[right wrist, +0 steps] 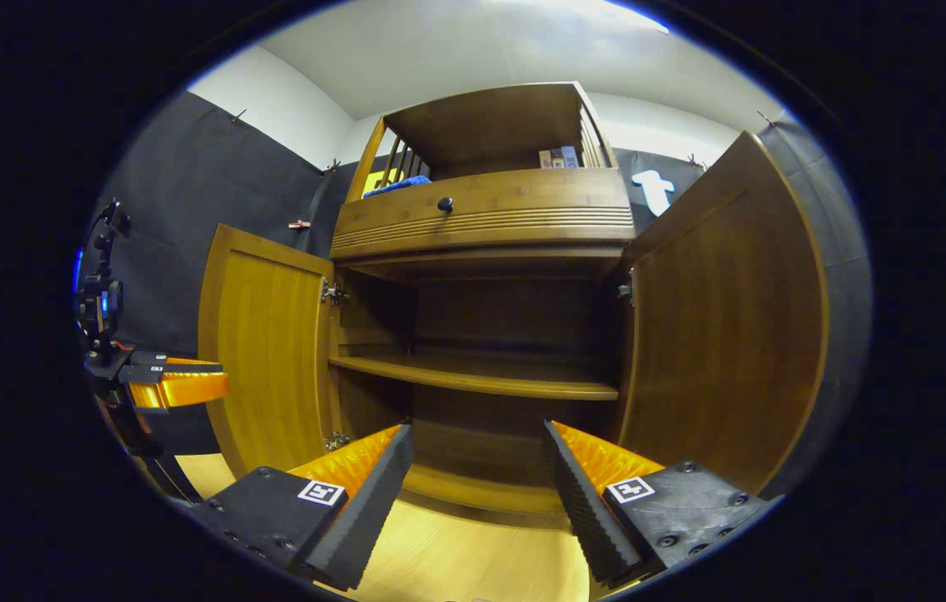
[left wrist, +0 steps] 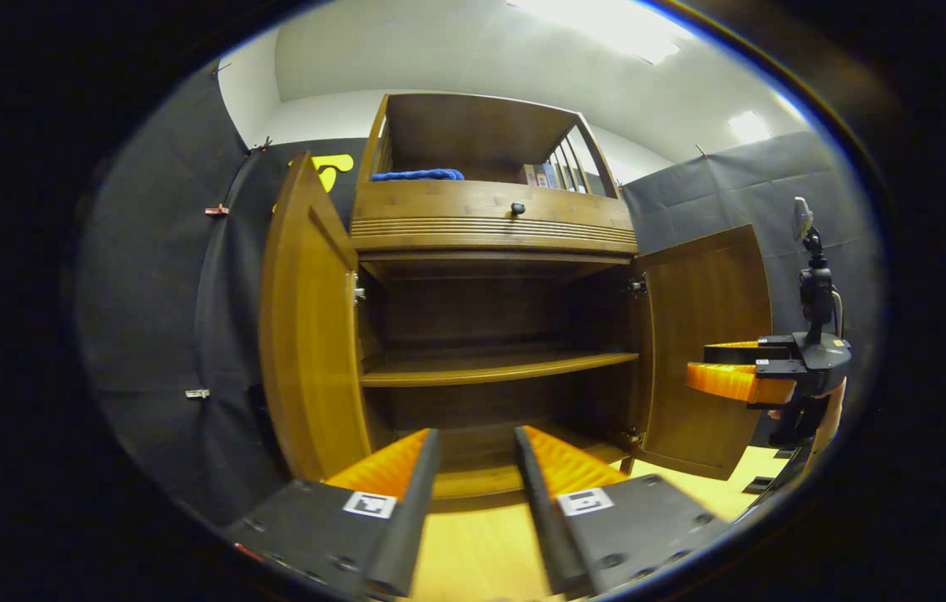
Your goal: Open the right door of the double-door shoe cabinet with the right hand, and open the left door with the left hand.
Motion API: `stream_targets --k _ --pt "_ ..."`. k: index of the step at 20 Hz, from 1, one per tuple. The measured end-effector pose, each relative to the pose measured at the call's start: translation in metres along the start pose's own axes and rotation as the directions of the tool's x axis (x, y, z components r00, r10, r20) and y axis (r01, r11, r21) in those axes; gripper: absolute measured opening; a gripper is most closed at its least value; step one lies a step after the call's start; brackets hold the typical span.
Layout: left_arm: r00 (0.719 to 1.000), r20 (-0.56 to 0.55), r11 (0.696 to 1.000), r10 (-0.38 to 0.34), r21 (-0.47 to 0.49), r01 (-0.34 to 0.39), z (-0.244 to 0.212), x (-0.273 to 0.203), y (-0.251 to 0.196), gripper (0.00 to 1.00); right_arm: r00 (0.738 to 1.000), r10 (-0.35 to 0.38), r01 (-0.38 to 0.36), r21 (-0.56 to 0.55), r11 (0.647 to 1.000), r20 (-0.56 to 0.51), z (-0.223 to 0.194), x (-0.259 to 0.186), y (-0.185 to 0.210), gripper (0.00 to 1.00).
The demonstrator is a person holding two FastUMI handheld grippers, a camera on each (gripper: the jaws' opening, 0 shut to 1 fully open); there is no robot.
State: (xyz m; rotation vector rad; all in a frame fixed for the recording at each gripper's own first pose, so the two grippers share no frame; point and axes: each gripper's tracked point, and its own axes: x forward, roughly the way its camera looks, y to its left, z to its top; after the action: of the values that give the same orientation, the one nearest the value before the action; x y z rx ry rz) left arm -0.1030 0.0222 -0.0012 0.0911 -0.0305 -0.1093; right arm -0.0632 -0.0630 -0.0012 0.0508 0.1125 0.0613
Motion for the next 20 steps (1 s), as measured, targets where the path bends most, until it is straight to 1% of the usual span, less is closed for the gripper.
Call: stream_targets --k 1,3,4,5,7,11,12,13,14,16,17,18,20 --pt "1.0 -0.008 1.0 -0.013 -0.005 0.013 -0.003 0.001 -0.005 0.69 1.0 -0.013 0.013 -0.003 1.0 0.005 0.002 -0.003 -0.004 0.95" --pt "0.999 -0.029 1.0 -0.019 -0.018 0.019 -0.005 0.024 -0.008 0.99 1.0 -0.03 0.03 -0.012 0.999 0.003 0.004 -0.008 -0.01 0.95" --pt "1.0 -0.027 1.0 -0.006 -0.016 0.005 -0.005 0.023 -0.006 1.0 0.999 -0.034 0.034 -0.015 0.999 0.002 0.004 -0.011 -0.011 0.98" --pt "1.0 -0.02 1.0 0.013 -0.011 -0.014 -0.004 0.027 -0.002 0.96 0.999 -0.034 0.034 -0.019 0.999 0.0 0.004 -0.013 -0.012 1.0" --pt "0.999 -0.006 0.999 0.033 -0.016 -0.033 -0.002 0.031 0.001 0.96 0.999 -0.034 0.034 -0.033 0.999 -0.007 0.003 -0.015 -0.013 0.95" --pt "1.0 0.008 0.999 0.019 -0.034 -0.018 0.001 0.04 -0.003 0.96 1.0 -0.008 0.008 -0.052 0.999 0.004 0.006 -0.011 -0.01 1.0" --pt "1.0 0.01 0.999 0.019 -0.032 -0.019 0.001 0.042 -0.003 0.96 1.0 0.001 0.0 -0.052 0.999 0.007 0.006 -0.01 -0.008 0.97" --pt "1.0 0.007 1.0 0.013 -0.029 -0.013 0.0 0.045 -0.005 0.96 1.0 0.011 -0.011 -0.051 0.999 0.008 0.005 -0.008 -0.006 0.99" --pt "1.0 0.001 1.0 0.005 -0.025 -0.005 -0.004 0.049 -0.007 0.96 1.0 0.022 -0.022 -0.048 0.999 0.006 0.003 -0.007 -0.004 0.98" --pt "1.0 -0.012 1.0 0.002 -0.013 -0.002 -0.008 0.054 -0.009 0.96 0.999 0.042 -0.042 -0.04 0.998 -0.007 -0.002 -0.004 -0.001 0.98" --pt "1.0 -0.018 1.0 0.002 -0.009 -0.002 -0.01 0.056 -0.009 0.96 0.999 0.051 -0.052 -0.033 0.998 -0.013 -0.005 -0.003 0.001 0.96" --pt "1.0 -0.02 1.0 0.004 -0.006 -0.004 -0.012 0.06 -0.01 0.96 0.998 0.058 -0.058 -0.026 0.998 -0.018 -0.007 -0.002 0.001 0.98" --pt "1.0 -0.027 1.0 0.0 -0.01 0.0 -0.014 0.063 -0.011 0.96 0.998 0.062 -0.063 -0.015 0.998 -0.028 -0.011 0.002 0.0 0.98"
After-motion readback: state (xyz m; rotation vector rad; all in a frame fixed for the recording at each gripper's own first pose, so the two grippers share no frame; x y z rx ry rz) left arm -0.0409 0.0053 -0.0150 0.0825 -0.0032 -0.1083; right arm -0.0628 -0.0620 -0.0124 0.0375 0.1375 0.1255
